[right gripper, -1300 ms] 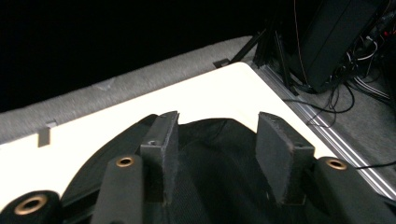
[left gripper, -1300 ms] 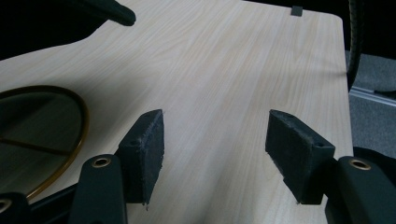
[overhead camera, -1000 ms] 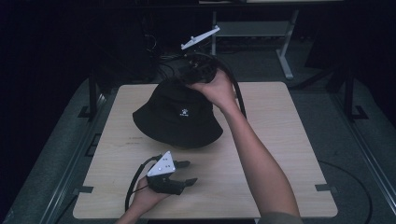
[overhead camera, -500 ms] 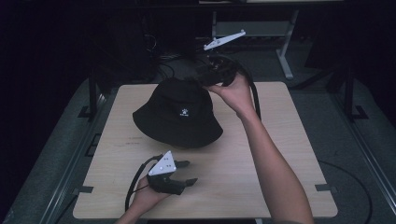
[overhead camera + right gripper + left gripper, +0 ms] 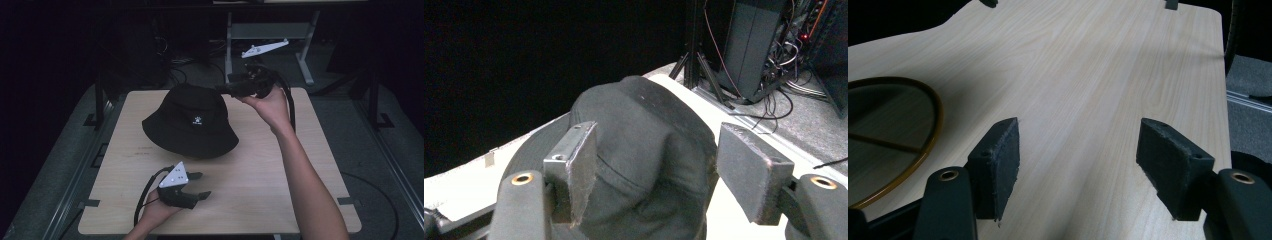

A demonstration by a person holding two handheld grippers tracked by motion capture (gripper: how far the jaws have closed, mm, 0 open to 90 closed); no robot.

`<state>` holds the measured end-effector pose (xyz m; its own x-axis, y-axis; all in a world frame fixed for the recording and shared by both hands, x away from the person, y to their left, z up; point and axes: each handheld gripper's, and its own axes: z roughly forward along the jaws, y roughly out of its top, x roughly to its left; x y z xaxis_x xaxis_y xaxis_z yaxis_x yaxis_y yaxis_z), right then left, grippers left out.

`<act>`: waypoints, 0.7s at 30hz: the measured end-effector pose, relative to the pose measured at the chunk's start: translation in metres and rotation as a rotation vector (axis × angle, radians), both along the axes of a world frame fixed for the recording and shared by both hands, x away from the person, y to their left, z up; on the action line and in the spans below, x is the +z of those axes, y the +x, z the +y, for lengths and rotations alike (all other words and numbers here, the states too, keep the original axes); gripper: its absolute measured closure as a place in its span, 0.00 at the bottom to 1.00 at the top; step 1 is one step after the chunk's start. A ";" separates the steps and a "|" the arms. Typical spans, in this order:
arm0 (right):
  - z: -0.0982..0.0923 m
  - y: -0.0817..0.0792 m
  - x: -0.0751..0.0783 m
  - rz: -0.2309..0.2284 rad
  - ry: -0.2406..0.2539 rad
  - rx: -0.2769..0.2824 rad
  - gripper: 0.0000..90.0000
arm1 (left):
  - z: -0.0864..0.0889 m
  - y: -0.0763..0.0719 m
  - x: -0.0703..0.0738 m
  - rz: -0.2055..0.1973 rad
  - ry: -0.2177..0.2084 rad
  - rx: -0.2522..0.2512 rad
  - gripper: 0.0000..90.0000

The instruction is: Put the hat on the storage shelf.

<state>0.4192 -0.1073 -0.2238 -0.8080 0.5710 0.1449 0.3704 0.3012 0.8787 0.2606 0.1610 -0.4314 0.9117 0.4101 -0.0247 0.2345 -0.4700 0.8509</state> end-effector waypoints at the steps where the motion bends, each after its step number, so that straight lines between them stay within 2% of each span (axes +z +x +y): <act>1: -0.003 -0.001 -0.001 0.004 0.007 -0.005 0.36 | 0.000 0.000 0.000 -0.002 0.001 0.000 0.37; 21: -0.048 -0.019 -0.018 0.030 0.014 -0.063 0.32 | -0.001 -0.001 -0.002 0.008 -0.014 0.014 0.34</act>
<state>0.4001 -0.1553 -0.2423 -0.7658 0.6182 0.1770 0.4147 0.2644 0.8707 0.2594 0.1604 -0.4333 0.9055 0.4225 -0.0380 0.2479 -0.4543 0.8556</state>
